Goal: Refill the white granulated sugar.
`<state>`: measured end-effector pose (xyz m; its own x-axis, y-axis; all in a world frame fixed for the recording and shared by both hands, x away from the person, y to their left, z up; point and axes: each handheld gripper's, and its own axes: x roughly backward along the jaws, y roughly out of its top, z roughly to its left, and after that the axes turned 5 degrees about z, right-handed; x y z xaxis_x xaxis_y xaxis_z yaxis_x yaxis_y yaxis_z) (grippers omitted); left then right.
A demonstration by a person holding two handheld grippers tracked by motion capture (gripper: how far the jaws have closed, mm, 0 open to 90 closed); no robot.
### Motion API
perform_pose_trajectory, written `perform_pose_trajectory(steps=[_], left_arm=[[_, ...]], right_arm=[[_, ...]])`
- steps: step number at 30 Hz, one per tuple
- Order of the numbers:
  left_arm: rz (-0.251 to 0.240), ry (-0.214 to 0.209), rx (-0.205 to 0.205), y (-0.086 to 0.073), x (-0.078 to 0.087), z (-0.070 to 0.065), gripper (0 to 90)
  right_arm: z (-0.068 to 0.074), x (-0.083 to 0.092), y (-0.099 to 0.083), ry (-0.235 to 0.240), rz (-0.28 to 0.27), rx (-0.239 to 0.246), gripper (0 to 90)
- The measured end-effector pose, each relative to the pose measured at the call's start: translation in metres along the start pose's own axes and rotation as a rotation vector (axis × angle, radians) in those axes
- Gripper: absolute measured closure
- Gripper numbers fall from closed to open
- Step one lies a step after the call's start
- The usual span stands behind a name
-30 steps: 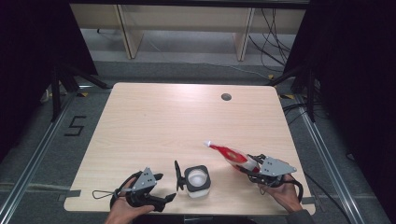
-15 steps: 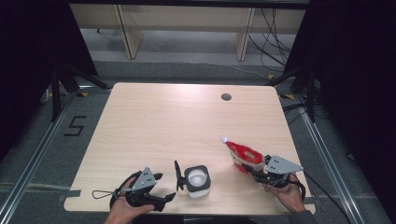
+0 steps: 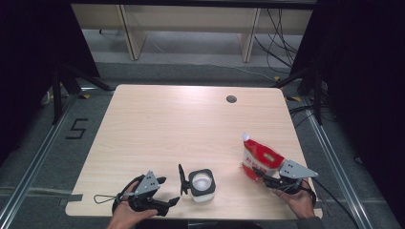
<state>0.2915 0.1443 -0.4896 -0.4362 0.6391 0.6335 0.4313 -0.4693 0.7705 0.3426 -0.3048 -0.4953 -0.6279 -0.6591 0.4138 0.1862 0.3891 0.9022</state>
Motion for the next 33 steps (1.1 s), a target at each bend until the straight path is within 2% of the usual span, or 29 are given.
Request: perform_pose_trajectory(steps=[1,2,3,6,7,8,10,12,13,14,15,16,17,18,19,20,21,22,23,24,25,26,27,28,29,30,31,32,33], left_arm=[[-0.004,-0.001,0.005,0.000,-0.001,0.000,17.5],[-0.010,-0.005,0.011,0.000,-0.001,0.000,17.5],[-0.009,-0.008,0.016,-0.001,-0.001,0.000,17.4],[-0.007,-0.004,0.017,0.000,-0.001,-0.001,17.4],[-0.010,-0.006,0.011,0.000,-0.001,0.000,17.4],[-0.010,-0.008,0.017,-0.001,-0.001,0.000,17.4],[-0.006,-0.001,0.012,0.000,-0.001,0.000,17.4],[0.010,0.005,-0.013,0.000,0.001,0.001,17.5],[0.000,0.000,0.000,0.000,0.000,0.000,17.4],[0.002,0.001,-0.002,0.000,0.000,0.000,17.4],[0.000,0.001,0.000,0.000,0.000,0.000,17.4],[0.006,0.005,0.001,0.000,0.000,0.000,17.4],[-0.001,0.003,0.005,0.000,0.000,0.000,17.5],[-0.009,-0.005,0.011,0.000,-0.001,0.000,17.4],[-0.011,-0.004,0.021,-0.001,-0.001,-0.001,17.4],[-0.013,-0.009,0.020,-0.001,-0.001,-0.001,17.4],[-0.013,-0.012,0.019,0.000,-0.001,0.000,17.4],[-0.013,-0.011,0.016,0.000,-0.001,0.000,17.5],[-0.008,-0.010,0.009,0.000,-0.001,0.001,17.4],[-0.007,-0.006,0.008,0.000,-0.001,0.001,17.4],[-0.011,-0.004,0.008,0.000,-0.001,0.001,17.4],[-0.006,-0.009,0.003,0.000,-0.001,0.001,17.4],[-0.008,-0.009,0.013,0.000,-0.001,0.001,17.4],[-0.009,-0.007,0.019,0.000,-0.001,0.000,17.4],[-0.009,-0.005,0.019,0.000,0.000,0.000,17.4],[-0.011,-0.005,0.020,0.000,0.000,0.000,17.5],[-0.021,-0.010,0.021,0.000,-0.001,0.000,17.4],[-0.024,-0.016,0.033,0.001,-0.001,-0.001,17.5],[-0.028,-0.021,0.040,0.001,-0.001,-0.001,17.6]], right_arm=[[0.000,0.001,0.000,0.003,0.006,-0.004,54.9],[0.001,0.001,-0.001,-0.009,-0.015,-0.009,54.1],[0.001,0.004,-0.001,-0.009,0.014,-0.015,53.1],[0.001,0.009,-0.002,-0.030,0.006,-0.054,48.0],[-0.001,0.011,-0.002,-0.040,0.006,-0.033,46.2],[0.001,0.014,-0.003,-0.029,0.007,-0.063,43.5],[0.001,0.018,-0.003,-0.045,-0.022,-0.058,41.1],[0.004,0.024,-0.004,-0.078,0.004,-0.083,35.4],[0.006,0.025,-0.005,-0.079,-0.006,-0.106,34.6],[0.006,0.028,-0.005,-0.057,-0.001,-0.123,33.1],[0.006,0.030,-0.005,-0.068,0.005,-0.122,32.1],[0.010,0.033,-0.005,-0.080,0.015,-0.160,31.3],[0.011,0.034,-0.005,-0.082,0.019,-0.160,31.3],[0.010,0.036,-0.005,-0.092,0.007,-0.137,31.3],[0.013,0.039,-0.004,-0.087,0.018,-0.157,31.3],[0.016,0.041,-0.004,-0.102,0.027,-0.175,31.0],[0.016,0.044,-0.003,-0.108,0.037,-0.163,30.0],[0.021,0.047,-0.002,-0.125,0.053,-0.184,28.2],[0.021,0.049,-0.001,-0.124,0.055,-0.179,28.2],[0.024,0.053,0.000,-0.138,0.058,-0.195,28.2],[0.023,0.055,0.000,-0.139,0.056,-0.183,28.1],[0.026,0.060,-0.001,-0.161,0.076,-0.211,28.0],[0.028,0.061,-0.002,-0.149,0.085,-0.222,27.9],[0.032,0.063,-0.002,-0.169,0.109,-0.246,27.6],[0.033,0.063,-0.003,-0.170,0.118,-0.229,27.6],[0.032,0.063,-0.004,-0.170,0.126,-0.191,27.4],[0.035,0.063,-0.004,-0.172,0.146,-0.222,26.6],[0.036,0.063,-0.004,-0.169,0.150,-0.212,25.8],[0.037,0.063,-0.004,-0.158,0.149,-0.222,25.8]])
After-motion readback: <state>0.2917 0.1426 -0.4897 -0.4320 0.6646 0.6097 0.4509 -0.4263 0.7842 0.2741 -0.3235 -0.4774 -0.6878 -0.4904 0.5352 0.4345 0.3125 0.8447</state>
